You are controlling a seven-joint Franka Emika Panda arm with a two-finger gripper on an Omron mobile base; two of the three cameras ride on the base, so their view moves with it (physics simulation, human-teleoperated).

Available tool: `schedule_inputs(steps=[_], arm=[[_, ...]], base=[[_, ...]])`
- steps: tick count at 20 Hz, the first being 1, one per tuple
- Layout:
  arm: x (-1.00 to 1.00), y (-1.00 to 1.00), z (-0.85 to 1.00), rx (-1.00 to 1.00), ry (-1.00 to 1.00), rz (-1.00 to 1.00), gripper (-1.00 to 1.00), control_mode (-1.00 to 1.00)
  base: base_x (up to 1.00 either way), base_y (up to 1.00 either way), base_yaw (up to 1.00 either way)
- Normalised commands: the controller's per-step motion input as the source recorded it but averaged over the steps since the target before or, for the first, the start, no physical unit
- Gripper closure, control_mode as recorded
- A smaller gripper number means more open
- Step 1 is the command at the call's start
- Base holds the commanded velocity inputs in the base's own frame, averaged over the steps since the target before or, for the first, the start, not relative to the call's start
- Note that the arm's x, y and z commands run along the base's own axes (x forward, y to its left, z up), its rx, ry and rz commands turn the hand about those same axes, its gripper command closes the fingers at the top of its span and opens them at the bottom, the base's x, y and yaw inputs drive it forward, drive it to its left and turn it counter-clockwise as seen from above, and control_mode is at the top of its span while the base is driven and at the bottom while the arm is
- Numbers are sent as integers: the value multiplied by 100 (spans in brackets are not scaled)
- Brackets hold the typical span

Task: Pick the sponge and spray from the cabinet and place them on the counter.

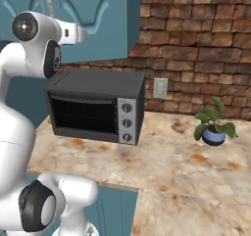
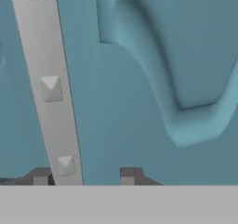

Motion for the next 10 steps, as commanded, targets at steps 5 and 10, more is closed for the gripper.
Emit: schedule_inputs(steps=[5, 10], arm=[[-53, -98, 0, 7, 0, 1, 100, -100], [-56, -100, 0, 14, -1, 3, 100, -100]], base=[[0, 0, 0], [0, 0, 0]])
